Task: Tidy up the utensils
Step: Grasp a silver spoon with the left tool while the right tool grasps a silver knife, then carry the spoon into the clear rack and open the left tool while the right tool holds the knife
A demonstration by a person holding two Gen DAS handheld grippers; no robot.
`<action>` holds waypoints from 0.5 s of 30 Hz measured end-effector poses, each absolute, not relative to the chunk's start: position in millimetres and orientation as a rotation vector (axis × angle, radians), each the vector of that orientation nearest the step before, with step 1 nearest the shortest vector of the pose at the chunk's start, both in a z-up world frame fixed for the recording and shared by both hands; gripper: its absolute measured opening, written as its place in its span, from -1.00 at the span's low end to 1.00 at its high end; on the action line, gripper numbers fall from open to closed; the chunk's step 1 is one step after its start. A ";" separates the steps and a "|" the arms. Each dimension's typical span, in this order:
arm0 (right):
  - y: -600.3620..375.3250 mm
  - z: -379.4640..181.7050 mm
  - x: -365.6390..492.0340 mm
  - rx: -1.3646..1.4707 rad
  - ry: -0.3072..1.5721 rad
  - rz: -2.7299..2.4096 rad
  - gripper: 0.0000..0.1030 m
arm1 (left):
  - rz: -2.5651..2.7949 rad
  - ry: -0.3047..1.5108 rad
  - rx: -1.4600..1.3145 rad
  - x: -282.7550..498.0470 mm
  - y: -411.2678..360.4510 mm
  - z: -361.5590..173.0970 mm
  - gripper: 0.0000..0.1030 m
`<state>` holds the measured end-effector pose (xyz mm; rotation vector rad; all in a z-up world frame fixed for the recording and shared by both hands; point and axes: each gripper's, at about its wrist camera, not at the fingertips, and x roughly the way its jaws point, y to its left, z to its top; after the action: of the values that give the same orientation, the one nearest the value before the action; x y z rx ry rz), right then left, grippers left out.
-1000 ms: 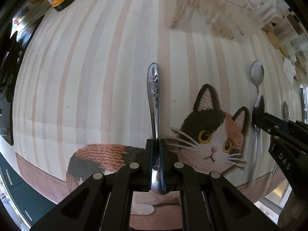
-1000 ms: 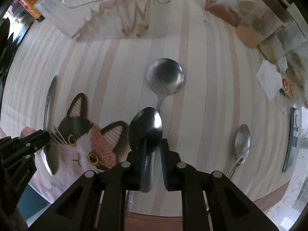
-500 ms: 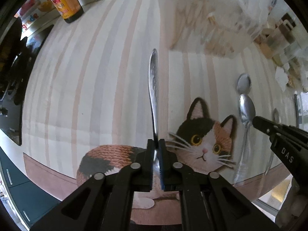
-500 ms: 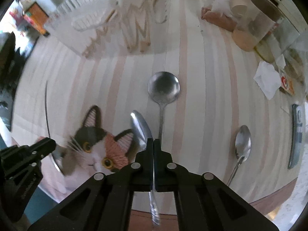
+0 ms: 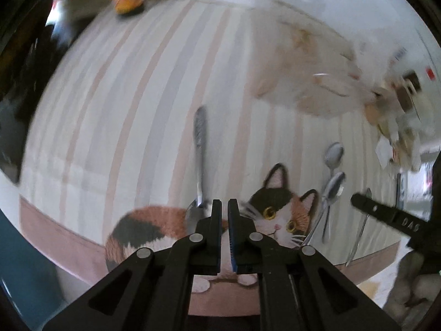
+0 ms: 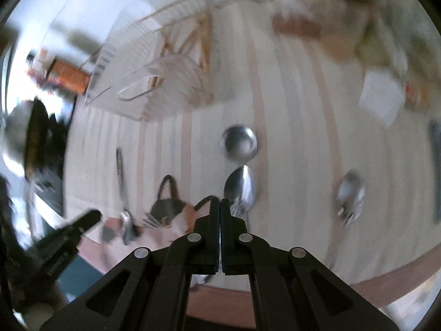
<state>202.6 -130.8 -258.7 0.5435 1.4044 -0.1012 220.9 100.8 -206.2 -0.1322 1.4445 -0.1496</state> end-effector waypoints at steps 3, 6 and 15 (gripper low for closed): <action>-125.6 -285.7 210.7 0.615 1.472 -0.111 -0.86 | -0.100 1.494 -0.176 219.6 119.3 -221.1 -0.76; -118.4 -300.1 207.8 0.614 1.501 -0.112 -0.59 | -0.062 1.521 -0.191 216.3 128.7 -233.1 -0.54; -76.5 -318.2 229.3 0.295 1.492 -0.246 -0.27 | -0.066 1.562 -0.210 213.5 118.5 -251.8 -0.25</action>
<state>229.3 -76.5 -318.2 0.2955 1.4925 -0.2461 213.5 118.5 -251.8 -0.2096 1.5619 -0.0656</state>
